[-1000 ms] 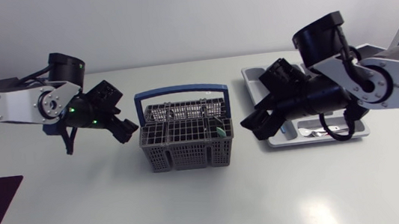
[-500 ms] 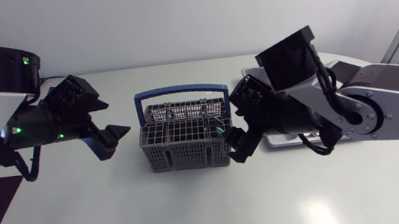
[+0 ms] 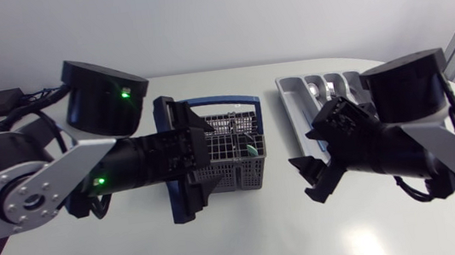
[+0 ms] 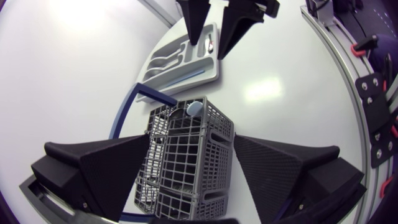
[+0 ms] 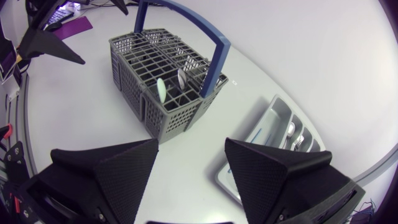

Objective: Unload the cutlery basket into the drawer organizer.

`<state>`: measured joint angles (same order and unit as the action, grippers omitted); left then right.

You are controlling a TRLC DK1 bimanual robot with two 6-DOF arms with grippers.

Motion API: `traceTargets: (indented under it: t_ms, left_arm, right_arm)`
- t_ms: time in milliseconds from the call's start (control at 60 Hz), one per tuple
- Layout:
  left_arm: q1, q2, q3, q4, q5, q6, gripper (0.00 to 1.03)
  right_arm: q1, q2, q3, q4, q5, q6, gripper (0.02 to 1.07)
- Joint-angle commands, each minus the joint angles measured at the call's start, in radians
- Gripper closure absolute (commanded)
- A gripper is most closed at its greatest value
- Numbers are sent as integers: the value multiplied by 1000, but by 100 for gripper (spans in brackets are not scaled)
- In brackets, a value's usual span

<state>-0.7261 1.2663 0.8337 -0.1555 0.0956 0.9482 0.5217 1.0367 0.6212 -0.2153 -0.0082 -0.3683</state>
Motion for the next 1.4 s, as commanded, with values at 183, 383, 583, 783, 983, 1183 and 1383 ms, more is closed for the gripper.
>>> traceTargets:
  t_ms: [183, 383, 583, 783, 983, 1183, 1383]
  left_arm:
    - [-29, 196, 153, 8, 21, 245, 7]
    - [-36, 347, 274, -39, 21, 368, 13]
    - [-52, 415, 355, -99, 18, 454, 37]
    - [-58, 464, 438, -156, 13, 492, 67]
    - [-59, 490, 472, -190, 3, 518, 76]
    - [-56, 493, 472, -220, -17, 534, 79]
    - [-52, 502, 476, -240, -51, 540, 79]
  right_arm:
    - [-19, -135, -147, -29, -16, -40, 29]
    - [-38, -193, -193, -44, -36, -52, 29]
    - [-43, -216, -213, -55, -47, -66, 29]
    - [-63, -244, -219, -65, -64, -87, 29]
    - [-117, -257, -225, -73, -105, -115, 29]
    - [-147, -257, -229, -73, -130, -130, 29]
    - [-147, -259, -229, -73, -134, -130, 29]
